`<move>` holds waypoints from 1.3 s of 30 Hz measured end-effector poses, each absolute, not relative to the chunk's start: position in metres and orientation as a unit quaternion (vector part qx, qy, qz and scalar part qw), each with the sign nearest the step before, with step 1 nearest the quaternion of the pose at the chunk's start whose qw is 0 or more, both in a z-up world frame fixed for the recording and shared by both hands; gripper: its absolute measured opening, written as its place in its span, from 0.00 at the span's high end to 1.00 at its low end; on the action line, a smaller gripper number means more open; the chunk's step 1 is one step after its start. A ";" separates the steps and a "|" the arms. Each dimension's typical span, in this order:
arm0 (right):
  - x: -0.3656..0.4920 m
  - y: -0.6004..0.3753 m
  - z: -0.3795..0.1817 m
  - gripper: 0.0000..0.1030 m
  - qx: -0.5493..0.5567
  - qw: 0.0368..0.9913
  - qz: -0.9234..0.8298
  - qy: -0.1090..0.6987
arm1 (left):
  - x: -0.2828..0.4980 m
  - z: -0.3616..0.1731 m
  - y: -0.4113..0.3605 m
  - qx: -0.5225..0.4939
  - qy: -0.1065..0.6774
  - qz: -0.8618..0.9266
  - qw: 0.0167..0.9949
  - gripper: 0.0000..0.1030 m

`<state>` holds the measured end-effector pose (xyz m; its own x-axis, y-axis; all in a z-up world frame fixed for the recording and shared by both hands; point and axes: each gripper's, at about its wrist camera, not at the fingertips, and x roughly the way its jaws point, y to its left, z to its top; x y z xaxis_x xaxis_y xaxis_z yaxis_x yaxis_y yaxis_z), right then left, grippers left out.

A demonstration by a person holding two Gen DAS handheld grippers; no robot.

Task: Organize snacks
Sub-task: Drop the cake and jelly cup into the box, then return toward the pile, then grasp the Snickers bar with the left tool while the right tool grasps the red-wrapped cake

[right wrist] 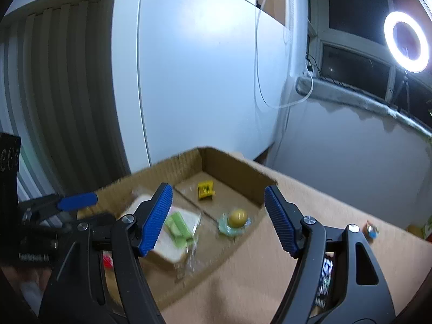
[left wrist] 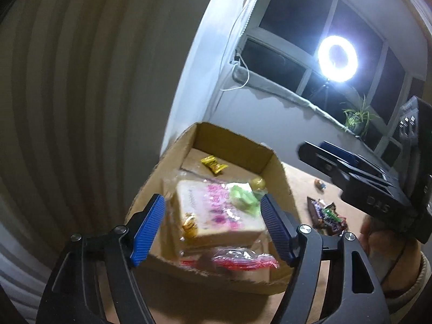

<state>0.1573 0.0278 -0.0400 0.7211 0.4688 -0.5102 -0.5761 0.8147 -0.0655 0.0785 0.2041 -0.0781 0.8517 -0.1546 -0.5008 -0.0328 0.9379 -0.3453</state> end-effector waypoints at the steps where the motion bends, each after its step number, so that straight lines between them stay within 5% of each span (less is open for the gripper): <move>1: 0.154 0.025 -0.042 0.29 -0.109 0.921 0.283 0.247 | 0.078 -0.079 0.204 -0.173 0.273 -0.031 0.946 0.29; 39: 0.081 -0.113 -0.074 0.28 -0.035 0.932 0.216 0.289 | 0.049 -0.050 0.103 -0.126 0.280 -0.107 0.946 0.29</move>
